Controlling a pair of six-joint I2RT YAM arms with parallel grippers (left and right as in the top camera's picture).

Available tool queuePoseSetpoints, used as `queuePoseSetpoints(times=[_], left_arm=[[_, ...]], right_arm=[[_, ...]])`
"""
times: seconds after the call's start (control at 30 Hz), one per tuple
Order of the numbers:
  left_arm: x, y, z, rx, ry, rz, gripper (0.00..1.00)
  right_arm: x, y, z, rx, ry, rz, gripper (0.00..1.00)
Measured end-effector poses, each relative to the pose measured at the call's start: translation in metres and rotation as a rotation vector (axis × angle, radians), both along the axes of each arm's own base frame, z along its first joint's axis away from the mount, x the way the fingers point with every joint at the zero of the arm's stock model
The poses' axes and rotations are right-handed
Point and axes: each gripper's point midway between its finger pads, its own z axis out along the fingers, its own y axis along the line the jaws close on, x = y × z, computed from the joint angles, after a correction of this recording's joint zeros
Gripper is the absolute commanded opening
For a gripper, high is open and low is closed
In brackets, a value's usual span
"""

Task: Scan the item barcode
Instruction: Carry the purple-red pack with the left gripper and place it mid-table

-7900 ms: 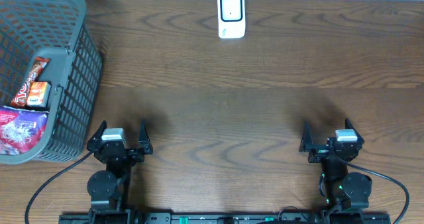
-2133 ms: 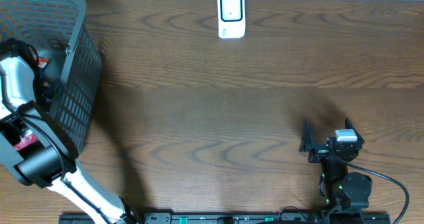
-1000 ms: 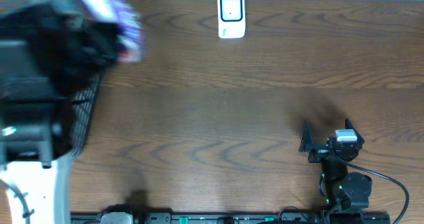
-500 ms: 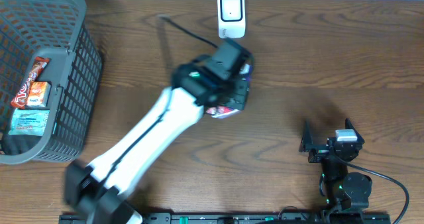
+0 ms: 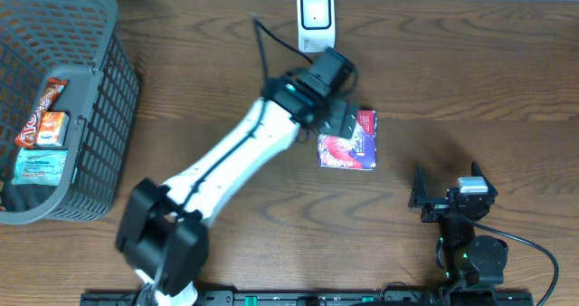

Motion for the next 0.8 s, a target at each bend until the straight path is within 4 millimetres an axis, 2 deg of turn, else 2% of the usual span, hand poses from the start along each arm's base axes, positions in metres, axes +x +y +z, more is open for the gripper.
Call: queuePoseSetpoints(times=[0.1,0.13,0.17,0.23,0.3,0.4,0.5,0.6,0.67,0.73,0.8], left_arm=[[0.018,0.029,0.052,-0.065,-0.093,0.074,0.98],[0.024,0.048,0.079,-0.094,-0.15,0.119,0.98],[0.027,0.062,0.097,-0.107,-0.189,0.151,0.98],[0.033,0.111,0.142,-0.121,-0.295,0.264,0.98],[0.034,0.164,0.177,-0.107,-0.389,0.395,0.98],[0.031,0.258,0.212,-0.035,-0.509,0.645,0.98],[0.022,0.342,0.221,0.054,-0.552,0.876,0.98],[0.01,0.416,0.208,0.125,-0.517,1.092,0.98],[-0.003,0.455,0.191,0.149,-0.457,1.229,0.98],[-0.018,0.49,0.165,0.168,-0.37,1.37,0.98],[-0.027,0.509,0.143,0.178,-0.297,1.45,0.98]], right_arm=[[0.0,0.0,0.0,0.0,0.0,0.0,0.99],[0.0,0.0,0.0,0.0,0.0,0.0,0.99],[0.0,0.0,0.0,0.0,0.0,0.0,0.99],[0.0,0.0,0.0,0.0,0.0,0.0,0.99],[0.0,0.0,0.0,0.0,0.0,0.0,0.99],[0.0,0.0,0.0,0.0,0.0,0.0,0.99],[0.0,0.0,0.0,0.0,0.0,0.0,0.99],[0.0,0.0,0.0,0.0,0.0,0.0,0.99],[0.0,0.0,0.0,0.0,0.0,0.0,0.99],[0.0,0.0,0.0,0.0,0.0,0.0,0.99],[0.0,0.0,0.0,0.0,0.0,0.0,0.99]])
